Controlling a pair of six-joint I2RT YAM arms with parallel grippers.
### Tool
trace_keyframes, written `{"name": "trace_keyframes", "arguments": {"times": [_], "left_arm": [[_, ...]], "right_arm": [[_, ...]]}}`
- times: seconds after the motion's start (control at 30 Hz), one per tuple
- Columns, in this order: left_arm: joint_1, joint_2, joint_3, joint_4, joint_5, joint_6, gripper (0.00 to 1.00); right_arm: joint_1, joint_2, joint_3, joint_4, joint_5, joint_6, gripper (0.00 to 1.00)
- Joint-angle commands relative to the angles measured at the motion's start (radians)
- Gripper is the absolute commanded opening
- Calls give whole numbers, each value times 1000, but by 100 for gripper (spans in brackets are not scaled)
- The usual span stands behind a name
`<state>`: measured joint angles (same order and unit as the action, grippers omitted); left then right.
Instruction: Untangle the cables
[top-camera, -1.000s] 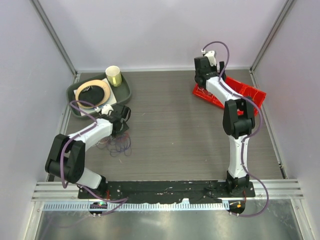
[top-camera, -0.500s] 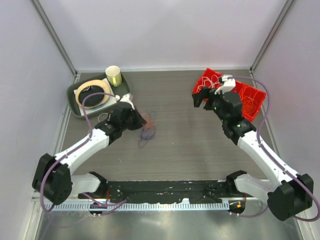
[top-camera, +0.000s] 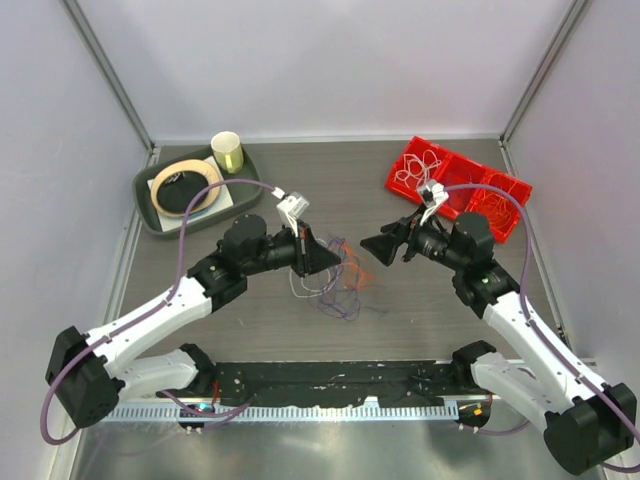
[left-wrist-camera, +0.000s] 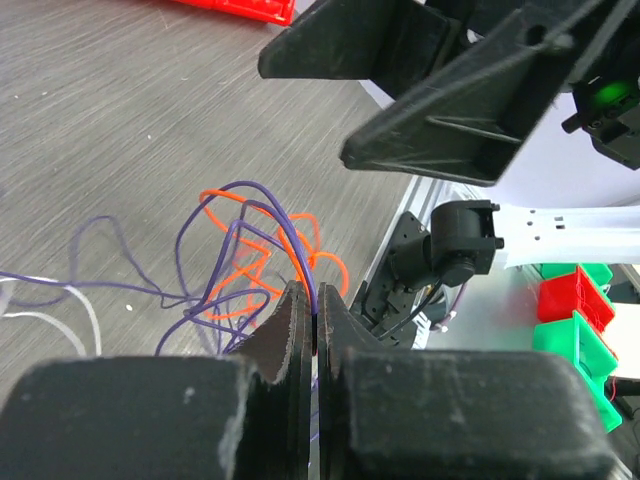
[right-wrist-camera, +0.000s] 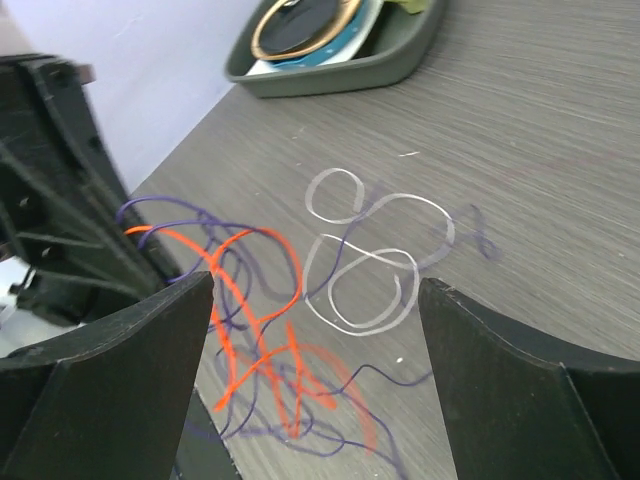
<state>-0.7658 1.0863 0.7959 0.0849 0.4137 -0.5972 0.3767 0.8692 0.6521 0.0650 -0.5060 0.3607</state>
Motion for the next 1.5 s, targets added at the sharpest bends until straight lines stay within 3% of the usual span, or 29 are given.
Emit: {"name": "trace_keyframes", "arguments": {"times": [0.0, 0.13, 0.5, 0.6, 0.63, 0.67, 0.7, 0.83, 0.87, 0.9, 0.93, 1.0, 1.27, 1.47], "left_arm": [[-3, 6, 43, 30, 25, 11, 0], [-1, 35, 75, -4, -30, -1, 0], [-3, 37, 77, 1, -13, -1, 0], [-3, 26, 66, 1, -29, -1, 0], [-1, 21, 65, 0, -38, 2, 0], [-3, 17, 60, -11, -47, 4, 0], [-3, 12, 62, -20, -77, 5, 0], [-1, -8, 69, -143, -245, 26, 1], [-3, -15, 66, -175, -295, 28, 4], [-3, -22, 56, -213, -334, 31, 22], [-3, -41, 43, -221, -376, 36, 44], [-3, -60, -3, -209, -383, 39, 100], [-1, -17, -121, -102, -263, 114, 100], [-1, 70, -135, -17, -265, 123, 100]], "right_arm": [[1, -21, 14, -3, -156, -44, 89], [4, -7, 14, -24, -250, -57, 87], [70, 119, 27, -13, -285, -100, 76], [83, 143, 40, -17, -282, -100, 58], [85, 146, 41, -16, -282, -101, 47], [85, 145, 43, -13, -282, -104, 16], [87, 139, 44, -13, -251, -101, 1], [87, 100, 63, -88, -25, -97, 1], [87, 97, 82, -137, 27, -95, 1], [85, 87, 92, -158, 70, -89, 1], [87, 80, 98, -172, 114, -89, 1], [87, 80, 110, -179, 110, -79, 1], [87, 93, 178, -163, -31, -8, 1], [87, 110, 237, -182, -62, 63, 1]]}}
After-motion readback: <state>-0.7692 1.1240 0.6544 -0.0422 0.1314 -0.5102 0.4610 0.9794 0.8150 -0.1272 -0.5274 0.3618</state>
